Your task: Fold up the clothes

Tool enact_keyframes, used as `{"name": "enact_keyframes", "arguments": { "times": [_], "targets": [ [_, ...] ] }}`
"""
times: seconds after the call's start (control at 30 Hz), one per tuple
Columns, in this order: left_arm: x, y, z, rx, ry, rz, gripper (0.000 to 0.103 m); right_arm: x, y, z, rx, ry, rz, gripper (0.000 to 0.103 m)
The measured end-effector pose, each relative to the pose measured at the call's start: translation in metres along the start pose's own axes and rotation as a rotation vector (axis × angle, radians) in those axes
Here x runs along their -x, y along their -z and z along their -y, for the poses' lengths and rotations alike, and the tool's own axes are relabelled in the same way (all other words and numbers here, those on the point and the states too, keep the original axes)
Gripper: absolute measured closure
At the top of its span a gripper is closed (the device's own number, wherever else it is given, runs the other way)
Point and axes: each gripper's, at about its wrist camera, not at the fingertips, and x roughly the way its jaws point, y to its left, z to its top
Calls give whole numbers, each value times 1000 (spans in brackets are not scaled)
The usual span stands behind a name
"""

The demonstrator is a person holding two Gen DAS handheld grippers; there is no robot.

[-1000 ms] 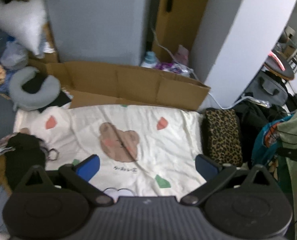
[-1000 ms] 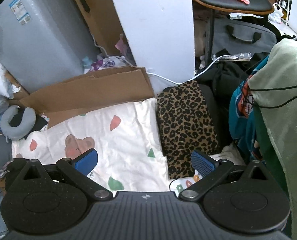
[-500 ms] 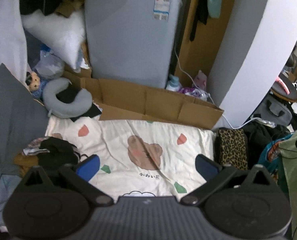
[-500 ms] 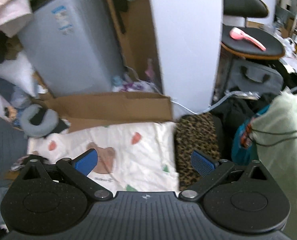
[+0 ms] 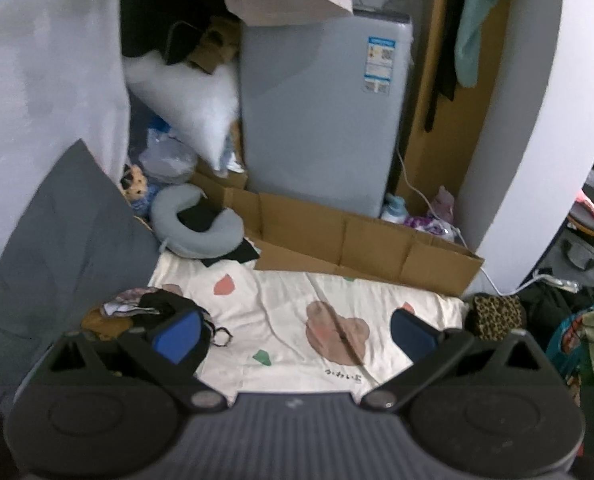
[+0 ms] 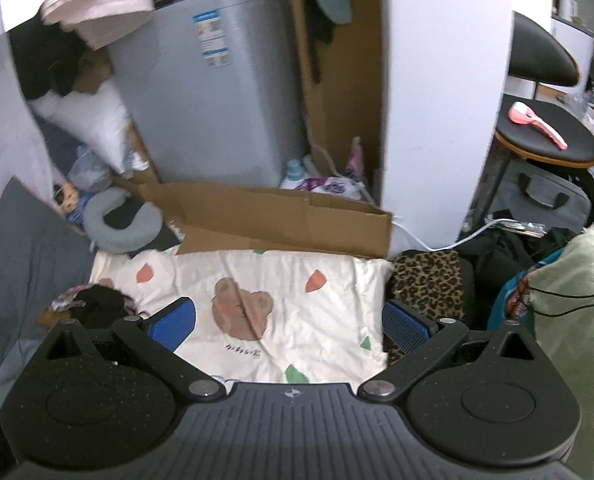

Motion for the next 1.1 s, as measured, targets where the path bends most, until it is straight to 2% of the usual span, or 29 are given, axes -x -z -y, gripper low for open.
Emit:
{"name": "enact_keyframes", "arguments": {
  "times": [0.23, 0.4, 0.57, 0.73, 1.1],
  "targets": [
    [16, 27, -11, 34, -30, 32, 0, -10, 30, -30, 55, -43, -27, 1],
    [17, 47, -18, 84, -66, 24, 0, -11, 52, -46, 87, -60, -43, 1],
    [19, 66, -13, 87, -96, 46, 0, -13, 67, -58, 110, -75, -50, 1],
    [13, 84, -4, 86, -81, 32, 0, -20, 83, -62, 120, -69, -52, 1],
    [-13, 128, 7, 80, -108, -39, 0, -49, 122, -54, 130, -60, -93, 1]
  ]
}}
